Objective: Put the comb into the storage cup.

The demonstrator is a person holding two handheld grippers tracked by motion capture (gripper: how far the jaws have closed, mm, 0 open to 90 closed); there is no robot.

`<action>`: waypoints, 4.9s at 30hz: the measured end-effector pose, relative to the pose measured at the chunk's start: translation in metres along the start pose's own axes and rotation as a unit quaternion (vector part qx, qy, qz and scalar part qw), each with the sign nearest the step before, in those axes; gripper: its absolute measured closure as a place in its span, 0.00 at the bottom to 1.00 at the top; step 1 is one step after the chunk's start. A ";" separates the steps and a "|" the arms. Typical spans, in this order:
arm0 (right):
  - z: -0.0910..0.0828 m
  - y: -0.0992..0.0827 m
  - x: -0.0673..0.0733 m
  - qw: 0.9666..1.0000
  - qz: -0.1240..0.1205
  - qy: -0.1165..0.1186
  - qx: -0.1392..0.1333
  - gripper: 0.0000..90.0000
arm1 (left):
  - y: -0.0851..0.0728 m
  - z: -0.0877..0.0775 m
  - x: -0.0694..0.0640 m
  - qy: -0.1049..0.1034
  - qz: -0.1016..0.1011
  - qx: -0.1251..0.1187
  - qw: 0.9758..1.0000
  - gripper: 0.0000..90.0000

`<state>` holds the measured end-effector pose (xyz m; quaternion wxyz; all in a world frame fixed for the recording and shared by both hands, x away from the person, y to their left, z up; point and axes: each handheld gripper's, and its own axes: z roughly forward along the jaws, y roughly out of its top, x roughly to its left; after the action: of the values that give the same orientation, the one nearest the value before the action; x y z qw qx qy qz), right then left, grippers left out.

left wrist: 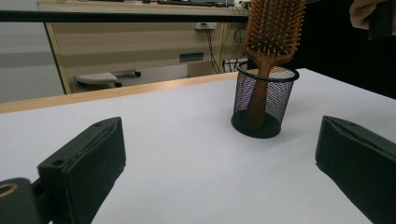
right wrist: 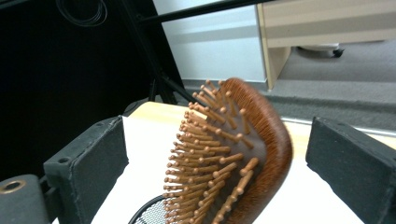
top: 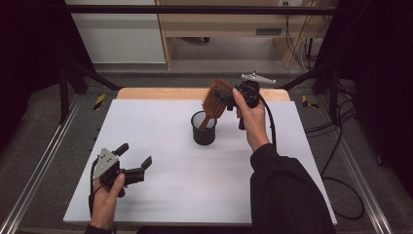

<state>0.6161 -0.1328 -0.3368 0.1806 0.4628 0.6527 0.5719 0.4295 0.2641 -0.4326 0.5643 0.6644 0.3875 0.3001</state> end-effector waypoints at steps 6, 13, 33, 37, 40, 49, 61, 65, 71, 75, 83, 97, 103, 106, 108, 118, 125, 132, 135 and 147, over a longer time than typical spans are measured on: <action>-0.009 0.004 -0.001 1.000 -0.001 -0.008 -0.015 0.07 | 0.000 0.000 0.000 0.002 -0.001 -0.002 1.000 0.02; -0.020 0.008 0.003 0.999 -0.016 -0.014 -0.026 0.05 | 0.000 -0.001 0.001 0.004 -0.002 -0.002 1.000 0.01; -0.073 0.022 0.005 0.989 -0.072 -0.039 -0.122 0.02 | 0.000 -0.004 0.002 0.012 -0.005 -0.006 1.000 0.02; -0.083 0.024 0.004 0.989 -0.073 -0.036 -0.126 0.02 | 0.000 -0.004 0.003 0.015 -0.006 -0.005 1.000 0.02; -0.091 0.025 0.002 0.988 -0.071 -0.038 -0.133 0.02 | 0.000 -0.005 0.003 0.016 -0.006 -0.007 1.000 0.02; -0.110 0.021 -0.001 0.987 -0.074 -0.034 -0.140 0.03 | 0.000 -0.009 0.006 0.019 -0.010 -0.011 1.000 0.02; -0.133 0.010 -0.010 0.985 -0.086 -0.042 -0.142 0.03 | 0.001 -0.013 0.010 0.019 -0.019 -0.018 0.999 0.02; -0.141 0.005 -0.014 0.984 -0.092 -0.045 -0.145 0.02 | 0.000 -0.015 0.011 0.021 -0.022 -0.018 0.999 0.02; -0.151 -0.002 -0.020 0.983 -0.097 -0.051 -0.147 0.02 | 0.000 -0.016 0.011 0.019 -0.022 -0.019 0.999 0.02; -0.157 -0.007 -0.024 0.982 -0.103 -0.054 -0.146 0.02 | 0.000 -0.017 0.010 0.018 -0.022 -0.018 0.999 0.02; -0.169 -0.015 -0.027 0.982 -0.110 -0.055 -0.146 0.02 | -0.001 -0.029 0.013 0.018 -0.024 -0.024 0.999 0.02; -0.186 -0.026 -0.024 0.980 -0.130 -0.055 -0.141 0.02 | -0.003 -0.036 0.016 0.016 -0.030 -0.028 0.999 0.02; -0.195 -0.032 -0.029 0.981 -0.124 -0.058 -0.137 0.02 | -0.003 -0.036 0.016 0.017 -0.029 -0.027 0.999 0.02; -0.201 -0.036 -0.032 0.980 -0.124 -0.068 -0.140 0.02 | -0.004 -0.036 0.016 0.018 -0.029 -0.026 0.999 0.02; -0.205 -0.039 -0.034 0.980 -0.120 -0.072 -0.142 0.02 | -0.004 -0.036 0.016 0.018 -0.029 -0.026 0.999 0.02; -0.223 -0.060 -0.045 0.981 -0.118 -0.086 -0.128 0.03 | -0.005 -0.038 0.016 0.020 -0.028 -0.027 0.999 0.02; -0.230 -0.077 -0.052 0.983 -0.114 -0.087 -0.117 0.01 | -0.006 -0.043 0.017 0.022 -0.029 -0.028 0.999 0.02; -0.234 -0.094 -0.056 0.985 -0.106 -0.081 -0.106 0.02 | -0.006 -0.044 0.017 0.022 -0.029 -0.028 0.999 0.02; -0.236 -0.102 -0.058 0.986 -0.105 -0.084 -0.102 0.03 | -0.006 -0.043 0.017 0.023 -0.029 -0.028 0.999 0.02; -0.241 -0.122 -0.062 0.986 -0.104 -0.086 -0.102 0.04 | -0.007 -0.043 0.017 0.023 -0.028 -0.027 0.999 0.02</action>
<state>0.4142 -0.3128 -0.3993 0.3407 0.4194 0.6173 0.5719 0.4008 0.3011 -0.4321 0.5811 0.6308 0.4107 0.3095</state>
